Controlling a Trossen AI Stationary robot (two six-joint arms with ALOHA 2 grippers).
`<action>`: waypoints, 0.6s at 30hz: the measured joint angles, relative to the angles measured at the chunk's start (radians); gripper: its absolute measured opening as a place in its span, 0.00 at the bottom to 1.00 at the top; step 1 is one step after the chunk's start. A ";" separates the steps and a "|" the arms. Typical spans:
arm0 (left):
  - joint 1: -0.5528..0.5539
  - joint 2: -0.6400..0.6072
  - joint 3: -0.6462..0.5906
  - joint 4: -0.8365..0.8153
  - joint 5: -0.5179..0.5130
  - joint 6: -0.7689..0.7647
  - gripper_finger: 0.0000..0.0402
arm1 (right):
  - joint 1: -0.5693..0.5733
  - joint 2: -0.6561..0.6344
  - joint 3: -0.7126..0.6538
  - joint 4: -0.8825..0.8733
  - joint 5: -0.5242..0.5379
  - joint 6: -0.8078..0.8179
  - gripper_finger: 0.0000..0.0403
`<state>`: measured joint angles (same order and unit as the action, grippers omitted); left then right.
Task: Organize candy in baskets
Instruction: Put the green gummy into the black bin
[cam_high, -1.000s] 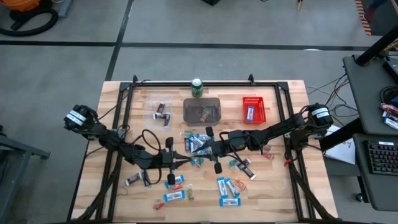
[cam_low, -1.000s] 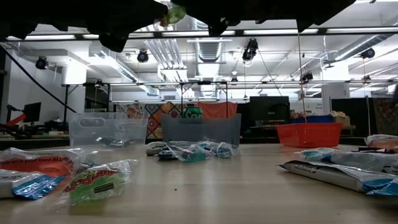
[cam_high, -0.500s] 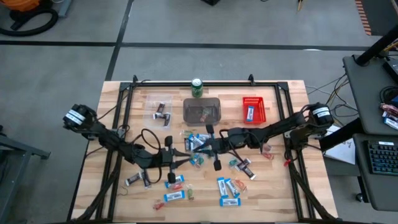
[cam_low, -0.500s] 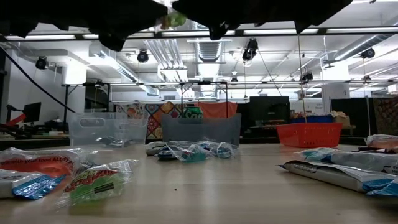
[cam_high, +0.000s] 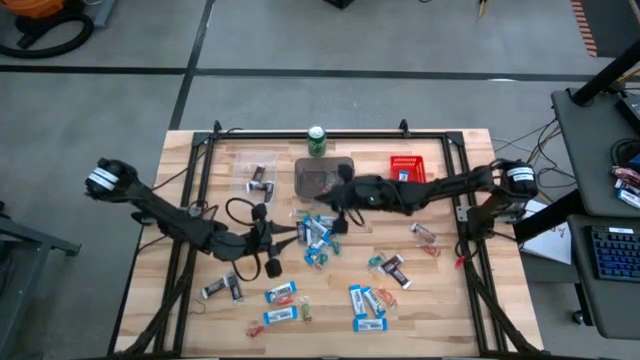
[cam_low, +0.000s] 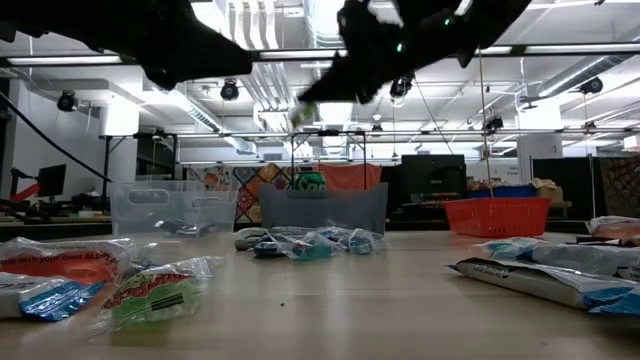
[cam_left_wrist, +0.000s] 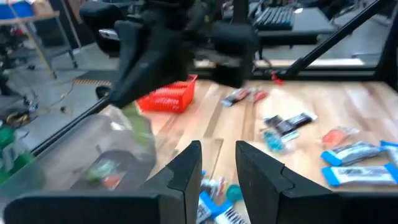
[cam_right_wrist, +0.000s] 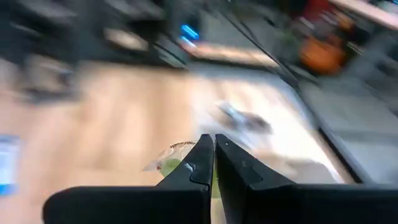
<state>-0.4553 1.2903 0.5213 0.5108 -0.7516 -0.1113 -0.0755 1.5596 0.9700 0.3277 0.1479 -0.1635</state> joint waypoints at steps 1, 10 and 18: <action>0.005 -0.011 0.000 -0.026 0.000 -0.015 0.21 | -0.022 0.000 0.006 -0.051 0.036 0.008 0.02; 0.010 -0.051 0.000 -0.164 0.001 -0.076 0.21 | -0.200 0.000 0.002 -0.376 0.112 0.136 0.02; 0.012 -0.035 0.000 -0.179 0.001 -0.105 0.21 | -0.209 0.000 -0.008 -0.380 0.107 0.146 0.02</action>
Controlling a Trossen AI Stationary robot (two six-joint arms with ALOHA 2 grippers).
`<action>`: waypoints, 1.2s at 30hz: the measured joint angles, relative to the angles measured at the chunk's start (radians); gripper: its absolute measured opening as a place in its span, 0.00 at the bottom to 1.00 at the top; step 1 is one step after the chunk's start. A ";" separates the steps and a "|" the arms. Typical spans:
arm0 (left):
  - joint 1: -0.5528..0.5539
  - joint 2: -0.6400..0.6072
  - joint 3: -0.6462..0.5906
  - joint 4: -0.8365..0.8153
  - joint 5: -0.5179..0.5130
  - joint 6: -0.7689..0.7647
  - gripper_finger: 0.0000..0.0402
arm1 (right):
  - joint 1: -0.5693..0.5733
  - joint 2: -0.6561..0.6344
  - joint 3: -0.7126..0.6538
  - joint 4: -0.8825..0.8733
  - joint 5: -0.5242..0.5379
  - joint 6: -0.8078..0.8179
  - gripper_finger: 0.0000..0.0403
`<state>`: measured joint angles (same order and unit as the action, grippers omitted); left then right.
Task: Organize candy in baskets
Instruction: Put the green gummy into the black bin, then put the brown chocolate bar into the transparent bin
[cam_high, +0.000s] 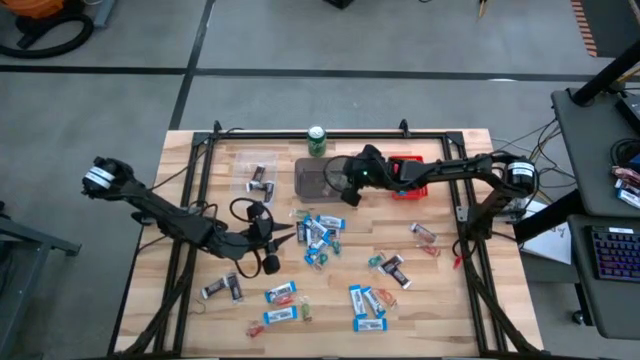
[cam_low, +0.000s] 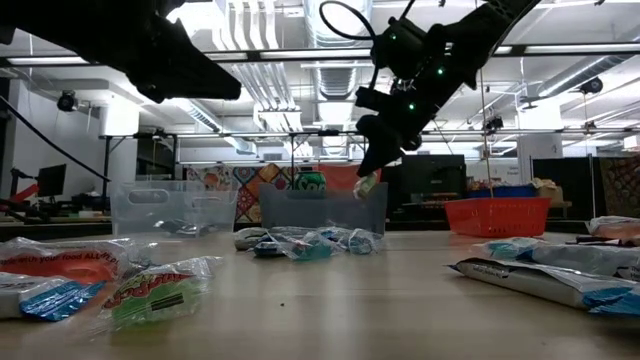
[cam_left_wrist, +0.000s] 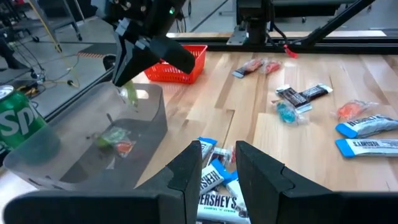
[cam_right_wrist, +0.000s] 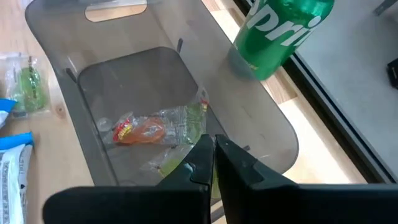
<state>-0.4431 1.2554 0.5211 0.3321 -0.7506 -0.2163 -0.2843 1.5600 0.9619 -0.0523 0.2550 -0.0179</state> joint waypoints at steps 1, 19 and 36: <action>0.000 0.001 0.000 -0.001 0.000 -0.008 0.21 | 0.000 0.000 0.000 0.001 0.000 0.001 0.02; -0.001 0.001 0.100 -0.423 0.287 -0.434 0.21 | 0.000 0.001 0.008 0.004 -0.027 0.072 0.36; -0.137 0.007 0.259 -1.070 0.605 -1.375 0.21 | 0.065 0.000 0.045 0.005 -0.027 0.069 0.48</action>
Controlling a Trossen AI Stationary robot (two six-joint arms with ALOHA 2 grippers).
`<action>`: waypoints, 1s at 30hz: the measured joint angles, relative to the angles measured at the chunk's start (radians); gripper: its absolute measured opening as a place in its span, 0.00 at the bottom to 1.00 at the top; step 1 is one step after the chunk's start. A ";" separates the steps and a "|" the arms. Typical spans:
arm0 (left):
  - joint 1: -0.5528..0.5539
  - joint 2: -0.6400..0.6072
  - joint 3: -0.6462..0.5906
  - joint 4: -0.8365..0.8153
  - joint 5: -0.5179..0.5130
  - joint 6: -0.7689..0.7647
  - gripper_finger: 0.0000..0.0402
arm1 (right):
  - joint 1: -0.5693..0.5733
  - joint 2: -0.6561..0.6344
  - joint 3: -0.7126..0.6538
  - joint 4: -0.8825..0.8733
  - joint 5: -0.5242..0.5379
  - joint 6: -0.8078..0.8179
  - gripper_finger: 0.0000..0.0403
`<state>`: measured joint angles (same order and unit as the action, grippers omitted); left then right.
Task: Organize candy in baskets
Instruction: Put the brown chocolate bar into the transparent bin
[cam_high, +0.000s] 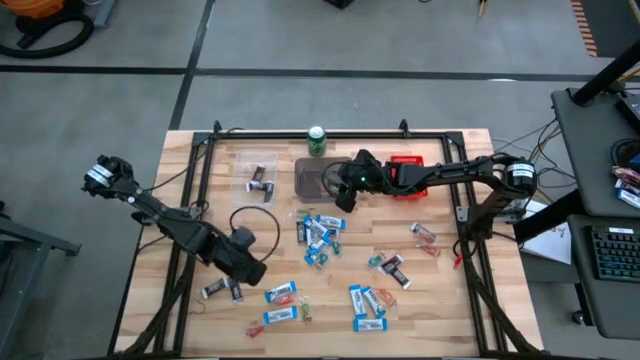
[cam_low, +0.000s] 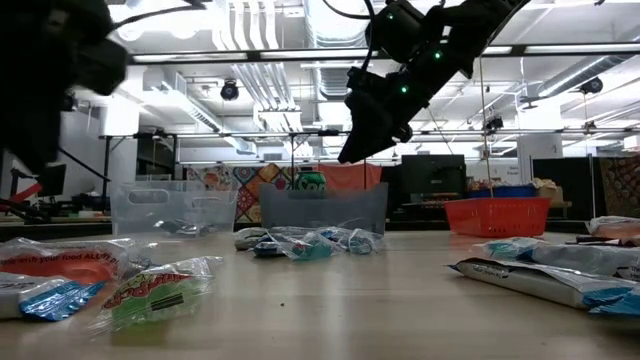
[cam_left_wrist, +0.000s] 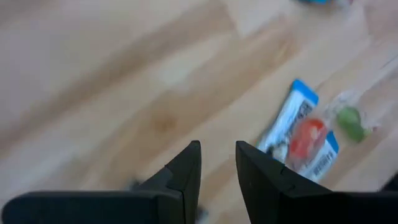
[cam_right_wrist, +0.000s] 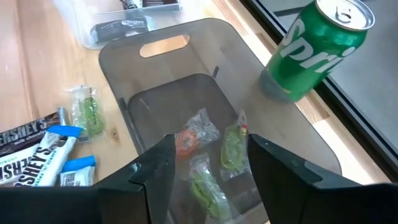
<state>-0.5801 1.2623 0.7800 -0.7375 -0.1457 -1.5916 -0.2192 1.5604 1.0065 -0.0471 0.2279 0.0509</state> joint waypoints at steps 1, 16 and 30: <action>-0.019 0.006 0.001 -0.004 0.002 -0.035 0.21 | 0.002 0.000 0.000 0.000 0.000 0.001 0.48; -0.192 0.332 0.162 -0.134 0.124 -0.310 0.21 | 0.019 -0.001 0.000 0.000 0.000 -0.002 0.48; -0.192 0.522 0.269 -0.234 0.130 -0.277 0.21 | 0.042 -0.001 0.000 0.000 -0.003 -0.009 0.48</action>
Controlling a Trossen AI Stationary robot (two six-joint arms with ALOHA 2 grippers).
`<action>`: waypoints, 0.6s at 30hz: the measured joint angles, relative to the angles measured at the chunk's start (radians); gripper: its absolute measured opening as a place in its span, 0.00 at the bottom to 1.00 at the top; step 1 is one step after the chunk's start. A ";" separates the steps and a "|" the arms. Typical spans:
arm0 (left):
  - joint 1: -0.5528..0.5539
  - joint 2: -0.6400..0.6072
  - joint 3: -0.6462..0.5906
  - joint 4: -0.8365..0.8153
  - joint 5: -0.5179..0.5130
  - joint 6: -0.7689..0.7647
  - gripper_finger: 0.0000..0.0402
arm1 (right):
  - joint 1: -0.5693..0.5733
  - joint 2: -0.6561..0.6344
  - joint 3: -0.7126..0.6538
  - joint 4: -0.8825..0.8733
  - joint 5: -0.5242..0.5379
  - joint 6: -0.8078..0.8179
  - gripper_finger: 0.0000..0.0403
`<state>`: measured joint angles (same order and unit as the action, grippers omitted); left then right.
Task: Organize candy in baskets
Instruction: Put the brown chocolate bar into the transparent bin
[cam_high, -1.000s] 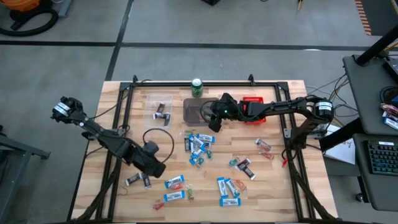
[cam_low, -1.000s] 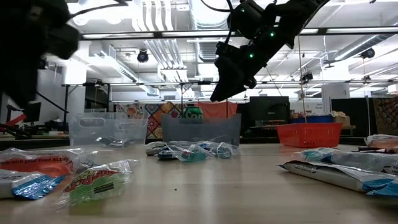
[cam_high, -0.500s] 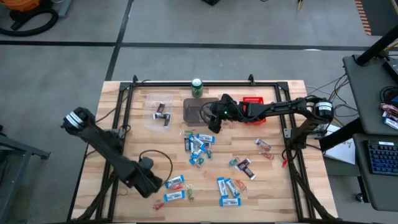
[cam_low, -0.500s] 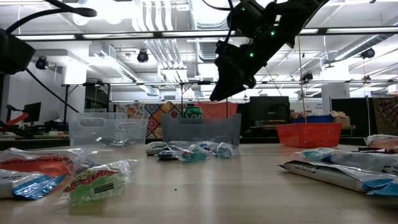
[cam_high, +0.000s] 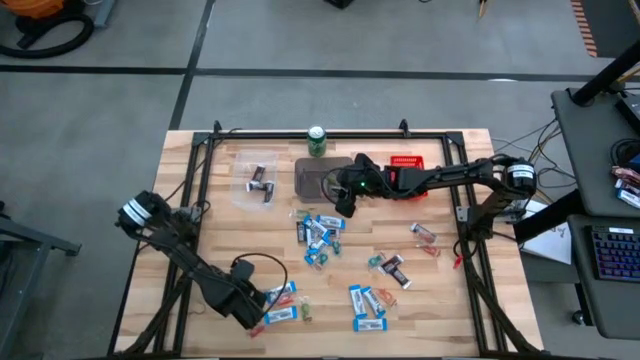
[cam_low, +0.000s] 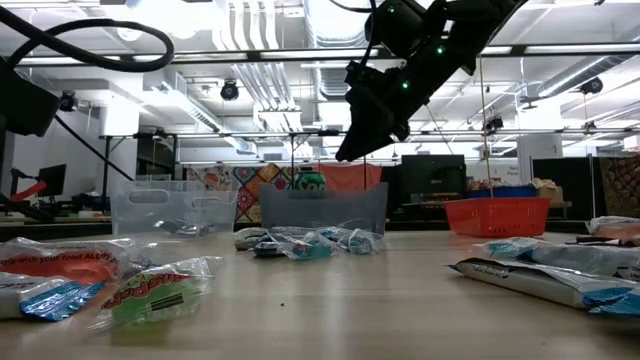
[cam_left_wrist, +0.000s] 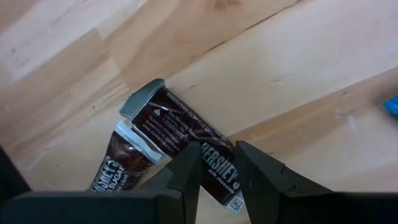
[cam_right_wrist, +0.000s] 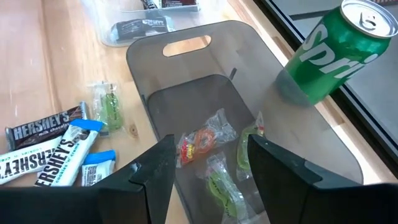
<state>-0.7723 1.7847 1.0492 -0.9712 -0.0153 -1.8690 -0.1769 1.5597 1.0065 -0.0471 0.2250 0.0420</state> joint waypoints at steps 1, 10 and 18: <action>-0.002 0.000 0.000 -0.001 -0.006 0.000 0.21 | 0.002 0.000 0.000 0.000 0.000 0.000 0.48; -0.038 0.002 -0.014 -0.001 -0.089 0.031 0.17 | 0.019 0.000 0.000 0.000 0.000 0.000 0.48; -0.049 -0.027 -0.018 0.064 -0.222 0.148 0.01 | 0.022 0.000 0.000 0.000 0.000 0.002 0.48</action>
<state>-0.8211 1.7578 1.0313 -0.9068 -0.2373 -1.7214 -0.1547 1.5593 1.0065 -0.0471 0.2253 0.0444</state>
